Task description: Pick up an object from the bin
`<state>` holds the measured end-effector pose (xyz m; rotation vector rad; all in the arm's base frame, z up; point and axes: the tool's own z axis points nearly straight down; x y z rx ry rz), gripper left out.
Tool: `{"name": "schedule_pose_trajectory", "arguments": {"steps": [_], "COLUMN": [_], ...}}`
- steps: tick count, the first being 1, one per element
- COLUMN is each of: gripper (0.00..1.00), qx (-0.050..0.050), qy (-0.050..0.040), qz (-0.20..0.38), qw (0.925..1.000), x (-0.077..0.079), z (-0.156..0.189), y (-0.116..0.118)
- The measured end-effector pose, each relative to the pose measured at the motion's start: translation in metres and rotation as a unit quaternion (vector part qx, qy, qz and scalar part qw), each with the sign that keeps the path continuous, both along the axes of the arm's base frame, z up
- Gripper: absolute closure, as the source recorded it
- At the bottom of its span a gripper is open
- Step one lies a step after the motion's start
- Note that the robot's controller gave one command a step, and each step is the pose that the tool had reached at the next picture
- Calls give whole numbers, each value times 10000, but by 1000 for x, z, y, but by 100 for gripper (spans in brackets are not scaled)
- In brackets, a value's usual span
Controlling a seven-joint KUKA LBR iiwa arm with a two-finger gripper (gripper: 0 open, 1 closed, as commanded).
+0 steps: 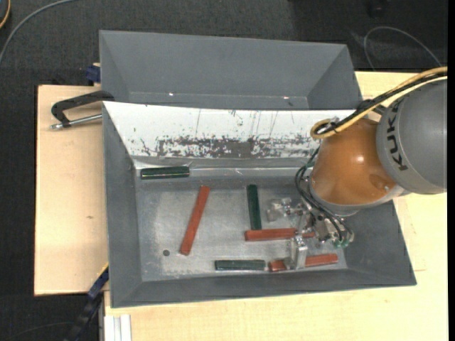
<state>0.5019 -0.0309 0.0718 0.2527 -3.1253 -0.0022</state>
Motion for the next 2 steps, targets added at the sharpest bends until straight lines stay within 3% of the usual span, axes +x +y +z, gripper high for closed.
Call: {"name": "schedule_pose_trajectory", "arguments": {"steps": [1,2], "gripper": [100,100], "qx": [-1,-8], "qy": [-37,-107], "qz": [1,-381], "qw": [10000,9992], "x": [2,28], "z": [4,162], "y": [0,-20]}}
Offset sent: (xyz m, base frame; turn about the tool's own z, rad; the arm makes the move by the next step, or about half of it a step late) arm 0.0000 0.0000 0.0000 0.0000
